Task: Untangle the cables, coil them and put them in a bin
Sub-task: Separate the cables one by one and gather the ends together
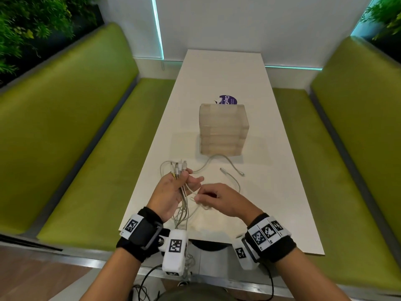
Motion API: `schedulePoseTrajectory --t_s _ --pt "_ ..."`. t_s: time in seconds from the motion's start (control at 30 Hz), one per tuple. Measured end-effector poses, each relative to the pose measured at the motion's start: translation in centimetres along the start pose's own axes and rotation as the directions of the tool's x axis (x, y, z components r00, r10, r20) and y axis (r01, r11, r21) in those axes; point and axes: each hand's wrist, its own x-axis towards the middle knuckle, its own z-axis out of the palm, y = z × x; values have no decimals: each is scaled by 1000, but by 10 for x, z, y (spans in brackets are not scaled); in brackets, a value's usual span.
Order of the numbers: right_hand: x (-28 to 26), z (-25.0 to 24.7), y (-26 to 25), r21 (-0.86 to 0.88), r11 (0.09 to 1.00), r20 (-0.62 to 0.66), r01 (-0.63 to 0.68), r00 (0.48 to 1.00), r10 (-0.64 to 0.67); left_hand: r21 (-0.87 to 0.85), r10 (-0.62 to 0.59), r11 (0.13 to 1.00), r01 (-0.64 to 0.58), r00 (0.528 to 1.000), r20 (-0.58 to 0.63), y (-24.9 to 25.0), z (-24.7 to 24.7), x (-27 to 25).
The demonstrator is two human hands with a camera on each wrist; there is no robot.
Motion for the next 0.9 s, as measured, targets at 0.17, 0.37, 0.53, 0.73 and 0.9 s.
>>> schedulePoseTrajectory --t_s 0.17,0.37,0.53,0.73,0.9 --pt "-1 -11 26 -163 976 254 -143 950 182 -146 122 979 -139 985 -120 26 -8 -3" --pt "-11 -34 79 -162 945 -47 -285 959 281 -274 238 914 -298 943 -231 73 -40 -7" --pt "-19 -36 81 -83 969 -71 -232 971 227 -251 247 919 -305 940 -237 72 -49 -5" --pt "-30 -12 71 -164 947 344 -277 883 318 -249 221 929 -275 949 -224 61 -40 -3" --pt "-41 18 78 -228 914 343 -335 851 397 -222 225 937 -271 951 -210 61 -39 -1"
